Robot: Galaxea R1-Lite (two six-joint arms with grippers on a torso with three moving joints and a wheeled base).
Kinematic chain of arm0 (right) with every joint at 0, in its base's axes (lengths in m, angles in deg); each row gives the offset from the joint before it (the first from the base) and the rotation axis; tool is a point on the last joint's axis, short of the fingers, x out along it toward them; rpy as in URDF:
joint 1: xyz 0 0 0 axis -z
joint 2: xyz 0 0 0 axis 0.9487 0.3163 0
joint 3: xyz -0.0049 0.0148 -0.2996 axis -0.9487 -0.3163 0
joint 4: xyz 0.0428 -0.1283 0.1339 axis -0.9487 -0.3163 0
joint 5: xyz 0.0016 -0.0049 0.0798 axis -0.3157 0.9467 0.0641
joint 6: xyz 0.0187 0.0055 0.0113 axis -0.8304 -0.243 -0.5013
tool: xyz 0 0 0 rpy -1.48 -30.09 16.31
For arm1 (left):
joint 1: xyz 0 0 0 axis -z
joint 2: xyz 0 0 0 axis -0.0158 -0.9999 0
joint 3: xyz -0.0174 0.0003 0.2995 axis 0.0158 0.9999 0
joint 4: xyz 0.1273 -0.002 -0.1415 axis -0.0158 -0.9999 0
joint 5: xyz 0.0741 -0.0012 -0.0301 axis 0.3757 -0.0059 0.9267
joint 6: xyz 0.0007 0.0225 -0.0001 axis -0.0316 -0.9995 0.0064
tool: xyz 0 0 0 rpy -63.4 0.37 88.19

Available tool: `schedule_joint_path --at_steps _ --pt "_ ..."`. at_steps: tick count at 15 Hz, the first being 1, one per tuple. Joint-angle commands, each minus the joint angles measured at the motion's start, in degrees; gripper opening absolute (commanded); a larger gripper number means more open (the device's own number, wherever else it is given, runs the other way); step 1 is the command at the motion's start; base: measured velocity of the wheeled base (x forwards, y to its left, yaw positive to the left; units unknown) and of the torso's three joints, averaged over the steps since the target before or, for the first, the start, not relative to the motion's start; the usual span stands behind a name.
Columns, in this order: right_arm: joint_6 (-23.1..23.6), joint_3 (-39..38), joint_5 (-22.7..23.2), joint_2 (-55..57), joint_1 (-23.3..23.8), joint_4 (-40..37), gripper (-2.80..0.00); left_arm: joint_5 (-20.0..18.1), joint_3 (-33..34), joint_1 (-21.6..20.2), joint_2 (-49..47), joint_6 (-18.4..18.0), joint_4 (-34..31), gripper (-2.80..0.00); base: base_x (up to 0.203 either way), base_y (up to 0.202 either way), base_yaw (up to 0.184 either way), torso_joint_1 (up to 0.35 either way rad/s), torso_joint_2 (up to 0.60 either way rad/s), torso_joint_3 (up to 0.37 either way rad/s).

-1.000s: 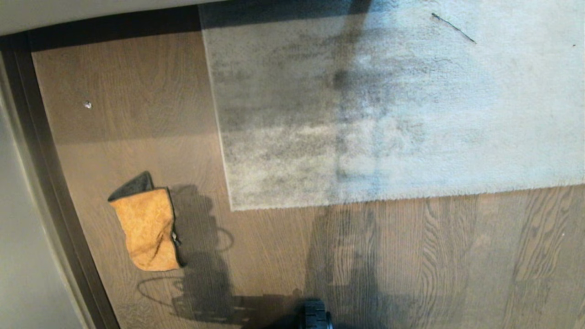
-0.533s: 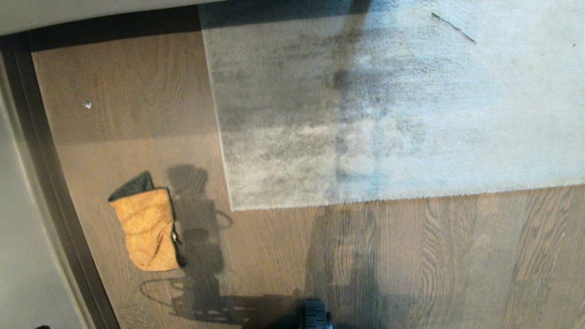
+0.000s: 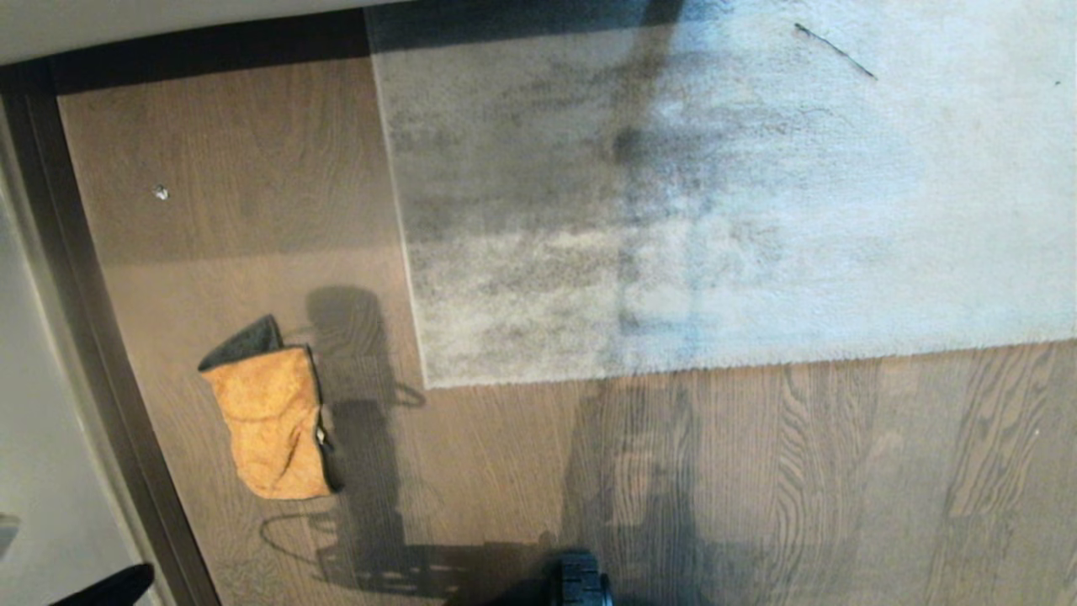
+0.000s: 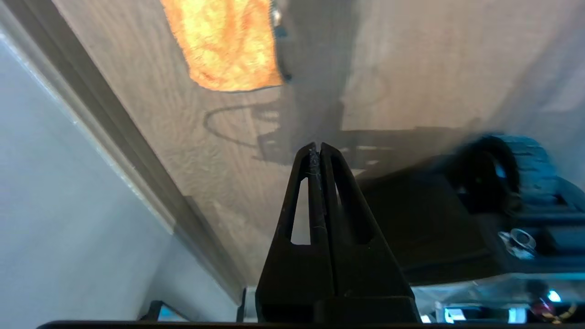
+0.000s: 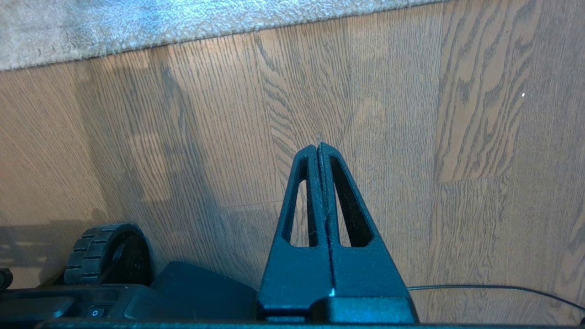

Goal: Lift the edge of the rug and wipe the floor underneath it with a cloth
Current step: Pick up the rag

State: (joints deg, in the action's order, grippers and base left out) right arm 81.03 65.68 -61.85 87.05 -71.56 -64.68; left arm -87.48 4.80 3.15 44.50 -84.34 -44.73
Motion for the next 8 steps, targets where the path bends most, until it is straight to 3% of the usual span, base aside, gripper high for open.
schedule_joint_path --at_steps 1,6,7,8 --pt "0.0 0.0 0.0 0.0 0.0 0.0 -2.8 0.4 0.3 -1.1 -7.0 0.2 2.1 -2.8 0.0 0.0 0.0 0.0 0.0 0.0" --pt "0.0 0.0 0.0 0.0 0.0 0.0 -2.8 0.7 2.4 -5.3 -20.0 0.1 12.3 -2.8 0.0 0.0 0.0 0.0 0.0 0.0" --pt "0.0 0.0 0.0 0.0 0.0 0.0 -2.8 0.7 3.7 -5.6 -22.3 0.1 15.3 0.0 0.0 0.0 0.0 0.0 0.0 0.0" --pt "0.0 0.0 0.0 0.0 0.0 0.0 -2.8 0.7 5.0 -5.7 -24.6 0.1 18.4 0.0 0.0 0.0 0.0 0.0 0.0 0.0"
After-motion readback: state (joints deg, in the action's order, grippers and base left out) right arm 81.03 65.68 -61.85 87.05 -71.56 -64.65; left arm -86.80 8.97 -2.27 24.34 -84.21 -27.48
